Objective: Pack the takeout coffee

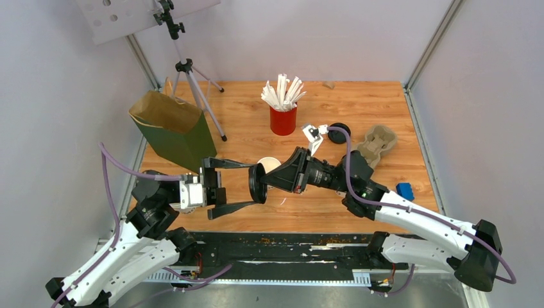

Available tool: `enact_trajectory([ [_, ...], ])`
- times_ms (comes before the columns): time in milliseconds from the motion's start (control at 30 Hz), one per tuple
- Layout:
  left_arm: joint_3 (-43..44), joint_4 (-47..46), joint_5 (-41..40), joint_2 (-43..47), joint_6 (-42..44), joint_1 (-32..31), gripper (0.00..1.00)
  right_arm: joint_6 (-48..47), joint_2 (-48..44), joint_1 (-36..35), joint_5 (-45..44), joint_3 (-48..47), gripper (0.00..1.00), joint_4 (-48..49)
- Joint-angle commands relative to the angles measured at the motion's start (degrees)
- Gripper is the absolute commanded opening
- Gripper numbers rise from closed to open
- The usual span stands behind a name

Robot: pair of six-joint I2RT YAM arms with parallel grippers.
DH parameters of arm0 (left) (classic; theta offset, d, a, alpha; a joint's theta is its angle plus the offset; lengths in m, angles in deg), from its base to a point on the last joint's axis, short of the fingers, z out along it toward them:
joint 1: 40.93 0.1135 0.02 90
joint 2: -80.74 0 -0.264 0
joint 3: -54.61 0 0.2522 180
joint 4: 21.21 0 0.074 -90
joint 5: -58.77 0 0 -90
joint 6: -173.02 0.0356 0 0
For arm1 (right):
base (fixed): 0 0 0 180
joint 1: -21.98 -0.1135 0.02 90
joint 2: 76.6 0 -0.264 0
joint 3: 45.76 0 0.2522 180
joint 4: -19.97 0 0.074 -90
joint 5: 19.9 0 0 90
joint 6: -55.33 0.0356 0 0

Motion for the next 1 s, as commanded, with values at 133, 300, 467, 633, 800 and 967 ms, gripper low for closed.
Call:
enact_trajectory([
  [133, 3.51, 8.05, -5.63, -0.52, 1.96, 0.18, 0.71, -1.98, -3.0, 0.04, -4.19, 0.19, 0.36, -5.23],
  [300, 8.04, 19.81, -10.14, -2.52, 4.1, 0.18, 0.74, -6.31, -9.59, 0.1, -12.31, -0.38, 0.66, -18.63],
  [467, 15.71, 33.7, -17.3, -8.37, 4.85, 0.09, 0.76, -10.86, -15.48, 0.04, -20.56, -2.79, 1.0, -31.62],
  [633, 25.03, 45.96, -24.84, -17.67, 4.46, 0.16, 0.71, -16.62, -16.39, 0.04, -26.06, -8.92, 1.0, -43.48],
  [800, 32.07, 53.34, -31.61, -26.42, 0.37, 0.15, 0.71, -19.51, -16.57, 0.05, -29.8, -12.18, 1.0, -49.12],
  [967, 36.7, 60.23, -35.69, -34.36, -2.99, 0.07, 0.69, -19.99, -17.62, 0.04, -31.38, -12.14, 1.0, -50.92],
])
